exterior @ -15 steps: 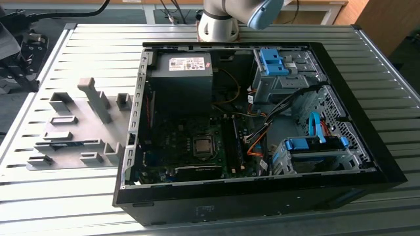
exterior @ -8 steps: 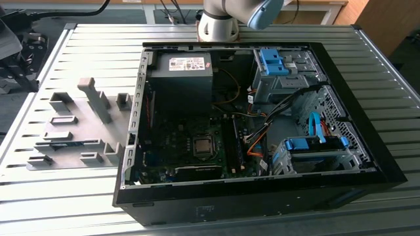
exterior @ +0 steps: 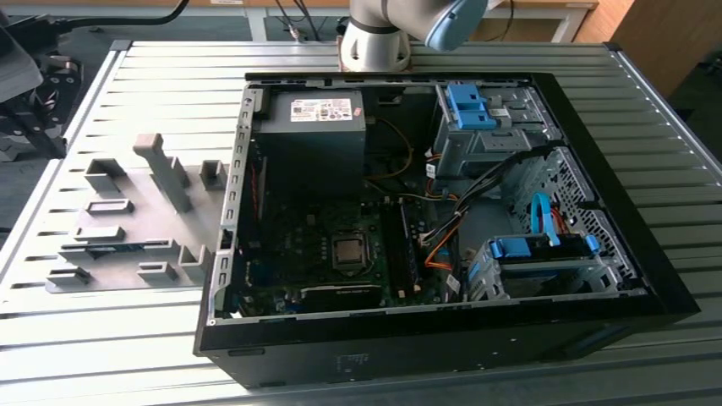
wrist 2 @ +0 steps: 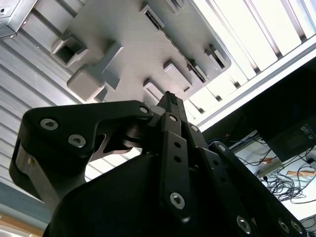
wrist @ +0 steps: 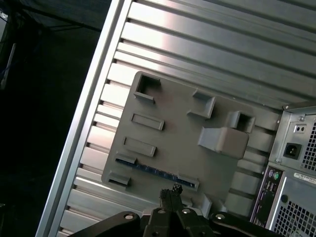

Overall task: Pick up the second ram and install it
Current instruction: 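Pick up the second ram and move it above second insertion slot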

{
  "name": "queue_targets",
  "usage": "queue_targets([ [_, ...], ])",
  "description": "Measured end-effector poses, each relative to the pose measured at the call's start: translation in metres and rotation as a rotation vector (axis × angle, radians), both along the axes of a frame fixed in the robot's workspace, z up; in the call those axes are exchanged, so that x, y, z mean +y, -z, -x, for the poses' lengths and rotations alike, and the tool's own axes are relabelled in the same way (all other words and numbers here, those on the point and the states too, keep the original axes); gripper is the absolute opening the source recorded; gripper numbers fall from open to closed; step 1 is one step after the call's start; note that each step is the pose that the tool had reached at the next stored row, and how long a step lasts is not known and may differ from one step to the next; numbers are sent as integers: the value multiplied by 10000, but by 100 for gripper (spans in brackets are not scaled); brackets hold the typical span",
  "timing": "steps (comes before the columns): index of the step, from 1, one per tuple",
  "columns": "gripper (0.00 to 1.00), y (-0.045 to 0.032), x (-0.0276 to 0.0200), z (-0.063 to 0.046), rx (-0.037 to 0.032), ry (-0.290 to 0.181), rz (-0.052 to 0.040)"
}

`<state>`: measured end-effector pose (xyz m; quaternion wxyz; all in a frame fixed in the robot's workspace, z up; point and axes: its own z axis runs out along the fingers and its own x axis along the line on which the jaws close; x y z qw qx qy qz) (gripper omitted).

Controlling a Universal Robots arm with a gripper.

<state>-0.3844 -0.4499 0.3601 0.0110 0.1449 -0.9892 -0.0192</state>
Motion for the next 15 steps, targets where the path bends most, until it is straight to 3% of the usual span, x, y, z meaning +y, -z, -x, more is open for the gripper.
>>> queue_targets([
  [15,11,0,4,0,1,-681,1],
])
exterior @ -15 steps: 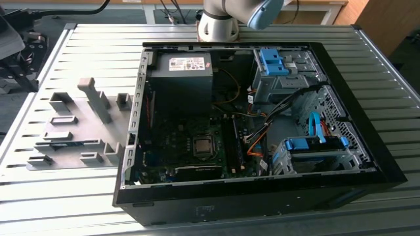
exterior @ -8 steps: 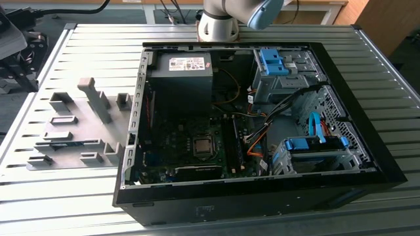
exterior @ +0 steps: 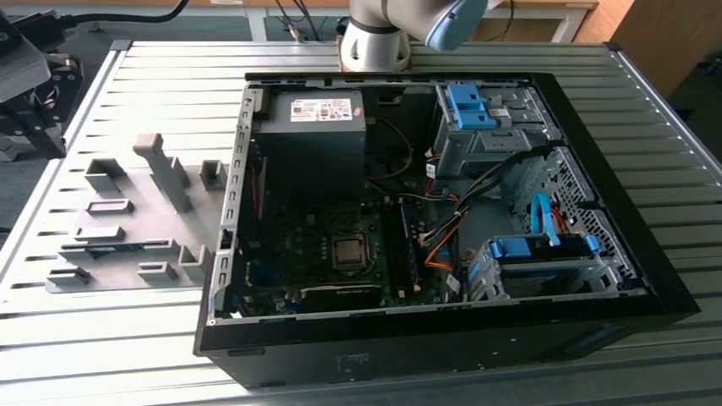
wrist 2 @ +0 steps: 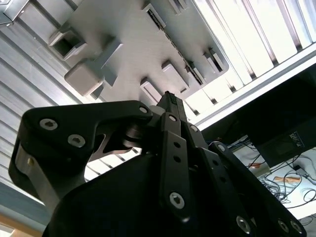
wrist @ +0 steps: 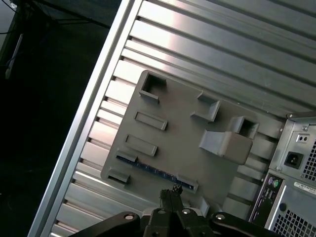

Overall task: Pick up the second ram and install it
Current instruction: 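Pick up the second ram and move it above second insertion slot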

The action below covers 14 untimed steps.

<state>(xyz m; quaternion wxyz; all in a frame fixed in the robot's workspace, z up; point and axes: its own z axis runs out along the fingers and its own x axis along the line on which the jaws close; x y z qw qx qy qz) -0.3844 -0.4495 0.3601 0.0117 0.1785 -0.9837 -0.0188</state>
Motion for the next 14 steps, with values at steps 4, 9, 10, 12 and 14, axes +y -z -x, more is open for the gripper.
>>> queue_targets([
  [4,11,0,1,0,0,-184,0],
  [9,11,0,2,0,0,-411,0],
  [10,11,0,3,0,-1,-456,0],
  [12,11,0,3,0,0,-546,0],
  [14,11,0,4,0,0,-636,0],
])
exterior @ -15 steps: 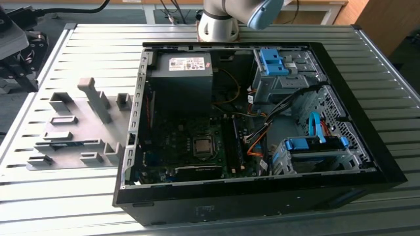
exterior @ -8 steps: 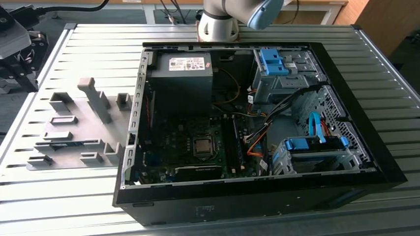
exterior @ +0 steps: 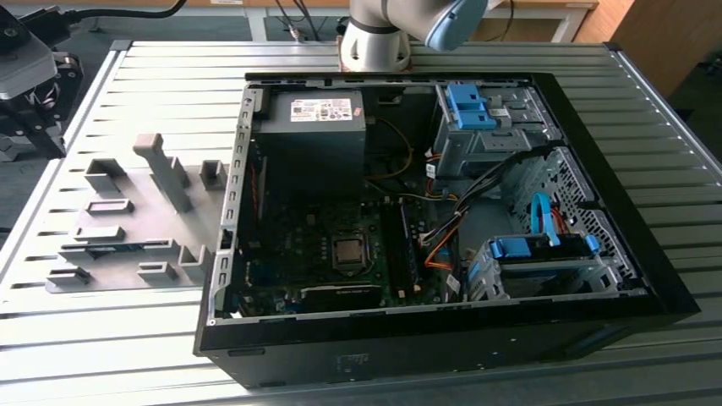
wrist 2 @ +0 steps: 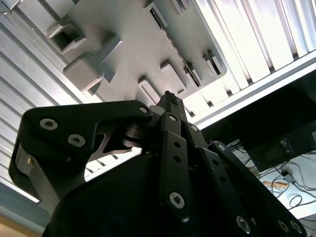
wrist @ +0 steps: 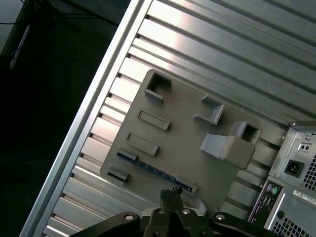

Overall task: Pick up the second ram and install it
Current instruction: 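Pick up the second ram and move it above second insertion slot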

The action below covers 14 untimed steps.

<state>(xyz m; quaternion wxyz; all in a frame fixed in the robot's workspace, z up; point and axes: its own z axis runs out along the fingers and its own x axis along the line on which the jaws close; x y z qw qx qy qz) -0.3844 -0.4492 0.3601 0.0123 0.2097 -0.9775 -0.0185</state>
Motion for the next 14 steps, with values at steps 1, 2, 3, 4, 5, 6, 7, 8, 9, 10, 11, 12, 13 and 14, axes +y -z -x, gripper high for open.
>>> queue_targets([
  [1,11,0,0,0,0,-48,0],
  [2,11,0,1,0,0,-94,0],
  [3,11,0,1,0,-1,-139,0],
  [4,11,0,1,0,0,-184,0],
  [5,11,0,1,0,-1,-229,-1],
  [6,11,0,1,0,0,-274,0],
  [7,11,0,2,0,0,-319,0],
  [8,11,0,2,0,0,-366,0],
  [9,11,0,2,0,0,-411,0],
  [10,11,0,3,0,-1,-456,0],
  [11,11,0,3,0,0,-501,0],
  [12,11,0,3,0,0,-546,0],
  [13,11,0,3,0,0,-591,0],
  [14,11,0,4,0,-1,-636,0],
])
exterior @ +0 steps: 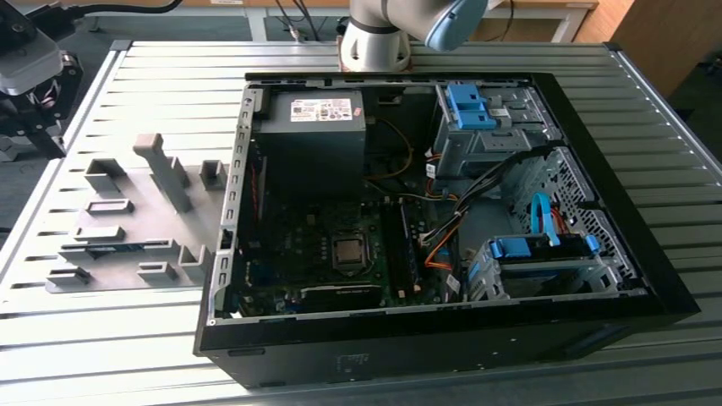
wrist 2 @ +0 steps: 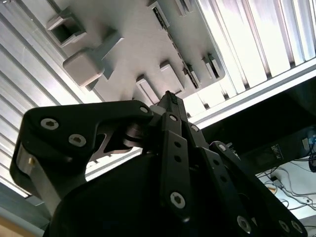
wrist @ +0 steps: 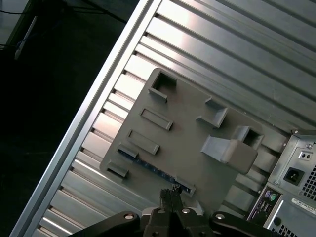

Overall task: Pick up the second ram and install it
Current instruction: 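Pick up the second ram and move it above second insertion slot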

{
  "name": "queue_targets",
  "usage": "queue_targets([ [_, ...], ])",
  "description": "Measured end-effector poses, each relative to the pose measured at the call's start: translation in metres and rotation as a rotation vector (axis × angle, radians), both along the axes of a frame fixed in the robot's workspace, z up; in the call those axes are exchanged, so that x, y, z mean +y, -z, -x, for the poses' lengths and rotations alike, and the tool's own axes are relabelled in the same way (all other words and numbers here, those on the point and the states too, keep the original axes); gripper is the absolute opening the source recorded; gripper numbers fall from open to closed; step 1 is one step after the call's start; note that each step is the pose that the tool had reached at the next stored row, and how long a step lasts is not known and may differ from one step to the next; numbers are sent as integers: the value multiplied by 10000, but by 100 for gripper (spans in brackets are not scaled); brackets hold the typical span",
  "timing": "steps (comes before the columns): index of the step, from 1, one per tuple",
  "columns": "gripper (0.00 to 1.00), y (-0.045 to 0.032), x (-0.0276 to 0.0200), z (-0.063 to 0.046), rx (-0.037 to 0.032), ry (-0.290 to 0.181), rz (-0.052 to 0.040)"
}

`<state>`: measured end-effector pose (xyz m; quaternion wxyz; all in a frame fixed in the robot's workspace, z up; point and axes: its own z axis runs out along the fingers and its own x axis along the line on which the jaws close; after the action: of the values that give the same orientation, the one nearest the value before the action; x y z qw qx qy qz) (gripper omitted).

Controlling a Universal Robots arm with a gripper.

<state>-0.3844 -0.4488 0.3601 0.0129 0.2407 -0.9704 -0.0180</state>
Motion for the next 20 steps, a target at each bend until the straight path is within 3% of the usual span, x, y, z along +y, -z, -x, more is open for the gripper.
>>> queue_targets([
  [20,11,0,5,0,0,-910,0],
])
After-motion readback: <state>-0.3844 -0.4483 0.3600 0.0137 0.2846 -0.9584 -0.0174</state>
